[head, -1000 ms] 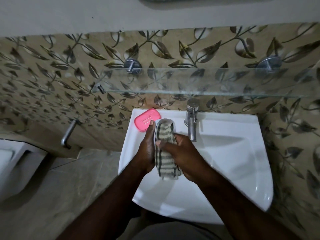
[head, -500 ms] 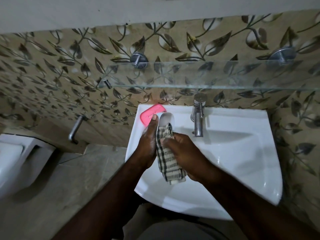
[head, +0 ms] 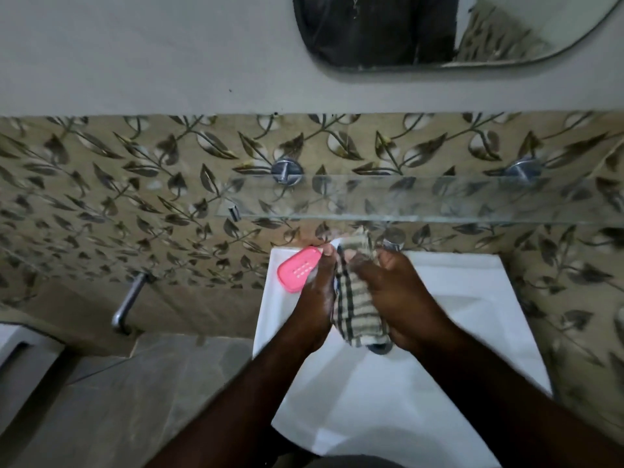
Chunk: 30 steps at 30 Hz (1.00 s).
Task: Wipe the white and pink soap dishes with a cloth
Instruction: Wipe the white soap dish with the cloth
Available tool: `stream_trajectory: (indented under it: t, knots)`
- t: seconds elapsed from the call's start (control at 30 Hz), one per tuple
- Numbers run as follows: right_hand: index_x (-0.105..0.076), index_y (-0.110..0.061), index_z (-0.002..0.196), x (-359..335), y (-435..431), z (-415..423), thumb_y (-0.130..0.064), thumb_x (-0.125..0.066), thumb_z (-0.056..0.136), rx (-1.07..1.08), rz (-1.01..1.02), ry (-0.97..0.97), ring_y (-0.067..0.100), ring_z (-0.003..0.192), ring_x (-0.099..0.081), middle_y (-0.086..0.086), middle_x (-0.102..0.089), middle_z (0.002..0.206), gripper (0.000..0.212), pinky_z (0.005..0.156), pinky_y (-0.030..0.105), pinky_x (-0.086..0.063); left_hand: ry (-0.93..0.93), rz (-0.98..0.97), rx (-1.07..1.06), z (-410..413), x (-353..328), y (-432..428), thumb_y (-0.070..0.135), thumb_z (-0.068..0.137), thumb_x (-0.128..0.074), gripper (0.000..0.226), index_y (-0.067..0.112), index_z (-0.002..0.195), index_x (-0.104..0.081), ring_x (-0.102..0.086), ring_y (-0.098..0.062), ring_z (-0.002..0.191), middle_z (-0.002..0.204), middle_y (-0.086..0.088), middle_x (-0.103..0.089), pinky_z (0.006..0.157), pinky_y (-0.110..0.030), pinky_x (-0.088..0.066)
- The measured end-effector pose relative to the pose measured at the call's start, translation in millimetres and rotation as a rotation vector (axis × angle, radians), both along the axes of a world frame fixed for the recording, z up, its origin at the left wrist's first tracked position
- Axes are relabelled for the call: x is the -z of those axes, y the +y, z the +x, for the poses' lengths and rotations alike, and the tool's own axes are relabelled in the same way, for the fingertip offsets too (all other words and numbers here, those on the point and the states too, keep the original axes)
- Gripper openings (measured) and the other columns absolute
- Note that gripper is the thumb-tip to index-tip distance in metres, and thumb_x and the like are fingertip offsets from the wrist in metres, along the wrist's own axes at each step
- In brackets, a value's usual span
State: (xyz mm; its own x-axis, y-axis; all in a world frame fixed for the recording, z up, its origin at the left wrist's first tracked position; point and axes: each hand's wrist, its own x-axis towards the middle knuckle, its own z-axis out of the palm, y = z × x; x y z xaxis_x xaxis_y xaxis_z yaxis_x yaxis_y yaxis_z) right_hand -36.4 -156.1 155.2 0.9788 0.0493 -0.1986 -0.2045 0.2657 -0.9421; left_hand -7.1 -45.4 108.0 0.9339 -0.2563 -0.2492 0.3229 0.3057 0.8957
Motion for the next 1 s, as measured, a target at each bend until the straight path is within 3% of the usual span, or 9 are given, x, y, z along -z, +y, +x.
stream_trajectory:
  t: [0.1, 0.17, 0.27, 0.37, 0.43, 0.63, 0.7, 0.83, 1.0]
  knots:
    - [-0.069, -0.014, 0.09, -5.0, 15.7, 0.8, -0.026, -0.058, 0.097, 0.071, 0.031, -0.091, 0.018, 0.058, -0.07, 0.003, -0.073, 0.071, 0.018, 0.052, 0.028, -0.054, -0.029, -0.033, 0.041, 4.2, -5.4, 7.2, 0.065, 0.084, -0.048, 0.052, 0.024, 0.105, -0.073, -0.074, -0.021, 0.081, 0.093, -0.007, -0.076, 0.062, -0.028, -0.057]
    - [-0.069, -0.013, 0.096, 2.0, 23.3, -10.7, -0.028, -0.059, 0.097, 0.007, -0.078, -0.086, 0.023, 0.07, -0.072, 0.009, -0.075, 0.082, 0.018, 0.061, 0.034, -0.057, -0.065, -0.082, 0.021, 7.8, -9.3, 17.6, 0.066, 0.08, -0.053, 0.054, 0.023, 0.102, -0.075, -0.073, -0.02, 0.081, 0.089, -0.006, -0.076, 0.067, -0.029, -0.057]
    - [-0.068, -0.006, 0.091, -2.0, 24.6, -13.0, -0.023, -0.06, 0.096, -0.13, -0.174, -0.049, 0.024, 0.066, -0.069, 0.016, -0.072, 0.078, 0.02, 0.06, 0.035, -0.057, -0.092, -0.095, -0.037, 14.2, -16.9, 28.8, 0.064, 0.079, -0.057, 0.055, 0.016, 0.098, -0.075, -0.07, -0.023, 0.075, 0.083, -0.01, -0.074, 0.064, -0.031, -0.057]
    - [-0.072, -0.008, 0.089, -29.3, 25.2, 3.8, -0.018, -0.06, 0.096, -0.066, -0.121, -0.117, 0.025, 0.071, -0.071, 0.017, -0.074, 0.082, 0.017, 0.061, 0.032, -0.056, -0.081, -0.108, 0.001, 12.1, -21.6, 31.2, 0.062, 0.082, -0.052, 0.063, 0.01, 0.114, -0.069, -0.07, -0.031, 0.099, 0.106, -0.016, -0.073, 0.083, -0.04, -0.058]
    - [-0.071, -0.007, 0.094, -39.8, 33.9, 9.5, -0.019, -0.06, 0.096, 0.014, -0.022, -0.162, 0.03, 0.078, -0.073, 0.021, -0.074, 0.089, 0.017, 0.065, 0.036, -0.058, -0.1, -0.142, 0.011, 11.8, -25.6, 32.8, 0.058, 0.084, -0.051, 0.058, 0.014, 0.117, -0.068, -0.067, -0.032, 0.109, 0.113, -0.016, -0.072, 0.085, -0.039, -0.058]
    - [-0.066, -0.008, 0.087, -21.4, 53.6, -11.1, -0.024, -0.06, 0.096, -0.093, -0.241, -0.135, 0.022, 0.061, -0.067, 0.011, -0.07, 0.072, 0.019, 0.057, 0.034, -0.056, -0.151, -0.088, -0.023, 30.1, -36.9, 54.2, 0.071, 0.073, -0.056, 0.076, 0.013, 0.121, -0.065, -0.068, -0.033, 0.09, 0.103, -0.022, -0.07, 0.08, -0.041, -0.054]
    - [-0.069, -0.01, 0.086, -31.4, 49.0, 0.3, -0.02, -0.059, 0.097, -0.066, -0.267, -0.153, 0.021, 0.064, -0.069, 0.011, -0.073, 0.075, 0.018, 0.058, 0.032, -0.056, -0.148, -0.082, 0.007, 26.5, -32.6, 54.5, 0.068, 0.078, -0.053, 0.069, 0.014, 0.119, -0.066, -0.069, -0.033, 0.1, 0.109, -0.02, -0.071, 0.083, -0.041, -0.056]
    - [-0.07, -0.007, 0.098, -39.1, 56.9, 14.6, -0.021, -0.057, 0.098, 0.057, -0.052, -0.202, 0.032, 0.08, -0.074, 0.019, -0.075, 0.09, 0.019, 0.065, 0.04, -0.06, -0.166, -0.151, 0.047, 23.2, -28.4, 50.2, 0.059, 0.084, -0.053, 0.059, 0.015, 0.119, -0.067, -0.07, -0.028, 0.102, 0.108, -0.015, -0.073, 0.079, -0.034, -0.058]
    - [-0.066, -0.011, 0.085, -16.2, 56.1, -5.5, -0.023, -0.059, 0.097, -0.085, -0.311, -0.181, 0.02, 0.061, -0.066, 0.009, -0.069, 0.071, 0.018, 0.057, 0.031, -0.056, -0.201, -0.12, -0.002, 39.0, -42.2, 56.5, 0.062, 0.086, -0.05, 0.046, 0.026, 0.104, -0.073, -0.068, -0.03, 0.079, 0.095, -0.017, -0.07, 0.077, -0.042, -0.057]
